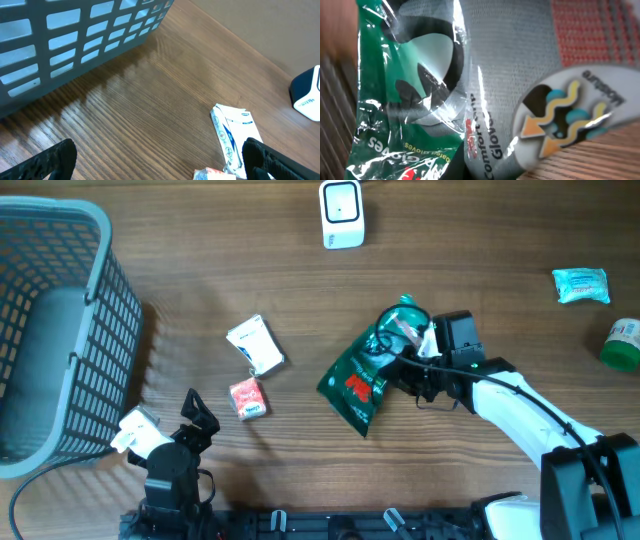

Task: Scan the item barcode
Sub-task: 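Grasp the green 3M gloves pouch with the right gripper and lift, then grasp the pouch's other end with the left gripper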

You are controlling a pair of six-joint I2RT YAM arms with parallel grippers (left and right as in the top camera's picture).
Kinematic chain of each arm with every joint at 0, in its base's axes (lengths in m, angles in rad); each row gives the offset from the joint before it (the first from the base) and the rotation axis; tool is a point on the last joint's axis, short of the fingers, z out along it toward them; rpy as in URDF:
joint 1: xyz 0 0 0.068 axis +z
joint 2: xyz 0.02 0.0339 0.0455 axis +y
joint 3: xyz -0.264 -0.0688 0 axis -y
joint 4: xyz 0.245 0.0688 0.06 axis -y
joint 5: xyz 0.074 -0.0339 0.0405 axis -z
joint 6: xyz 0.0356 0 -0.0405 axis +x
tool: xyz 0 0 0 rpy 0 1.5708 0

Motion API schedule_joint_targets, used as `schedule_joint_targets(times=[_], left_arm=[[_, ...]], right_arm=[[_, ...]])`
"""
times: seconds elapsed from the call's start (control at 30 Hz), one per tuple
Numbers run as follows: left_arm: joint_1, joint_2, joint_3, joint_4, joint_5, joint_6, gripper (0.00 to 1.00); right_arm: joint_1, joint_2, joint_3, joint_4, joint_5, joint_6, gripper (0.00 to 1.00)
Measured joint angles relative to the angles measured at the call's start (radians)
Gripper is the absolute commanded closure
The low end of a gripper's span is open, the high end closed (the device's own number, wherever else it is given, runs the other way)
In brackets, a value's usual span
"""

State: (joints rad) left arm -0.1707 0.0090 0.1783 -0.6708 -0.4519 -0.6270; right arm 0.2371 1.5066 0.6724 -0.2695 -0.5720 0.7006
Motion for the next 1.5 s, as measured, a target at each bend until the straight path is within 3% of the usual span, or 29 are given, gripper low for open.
schedule_joint_targets(times=[0.13,0.33,0.57,0.7,0.83,1.0,1.13,1.3,1.43,1.5], left_arm=[[0.0,0.0,0.0,0.0,0.0,0.0,0.0],[0.0,0.0,0.0,0.0,0.0,0.0,0.0],[0.0,0.0,0.0,0.0,0.0,0.0,0.0],[0.0,0.0,0.0,0.0,0.0,0.0,0.0],[0.0,0.0,0.0,-0.002,0.0,0.0,0.0],[0.0,0.0,0.0,-0.003,0.0,0.0,0.0],[0.0,0.0,-0.001,0.04,-0.01,-0.003,0.0],[0.0,0.0,-0.003,0.144,0.141,-0.034,0.0],[0.001,0.0,-0.004,0.238,0.354,-0.104,0.0],[0.001,0.0,-0.003,0.192,0.441,-0.12,0.17]], right_arm=[[0.0,0.0,0.006,-0.102,0.005,-0.173,0.96],[0.0,0.001,0.006,-0.126,0.1,-0.231,0.96],[0.0,0.002,0.006,-0.093,0.065,-0.319,0.96],[0.0,0.002,0.006,0.003,-0.123,-0.443,0.96],[0.001,0.003,0.007,0.094,-0.483,-0.695,0.96],[0.001,0.003,0.007,0.1,-0.463,-0.892,0.96],[0.001,0.003,0.007,0.123,-0.643,-1.056,0.96],[0.001,0.003,0.007,0.125,-0.73,-1.107,0.96],[0.001,0.003,0.007,0.125,-0.726,-1.105,0.96],[0.001,0.003,0.007,0.126,-0.721,-1.083,0.96]])
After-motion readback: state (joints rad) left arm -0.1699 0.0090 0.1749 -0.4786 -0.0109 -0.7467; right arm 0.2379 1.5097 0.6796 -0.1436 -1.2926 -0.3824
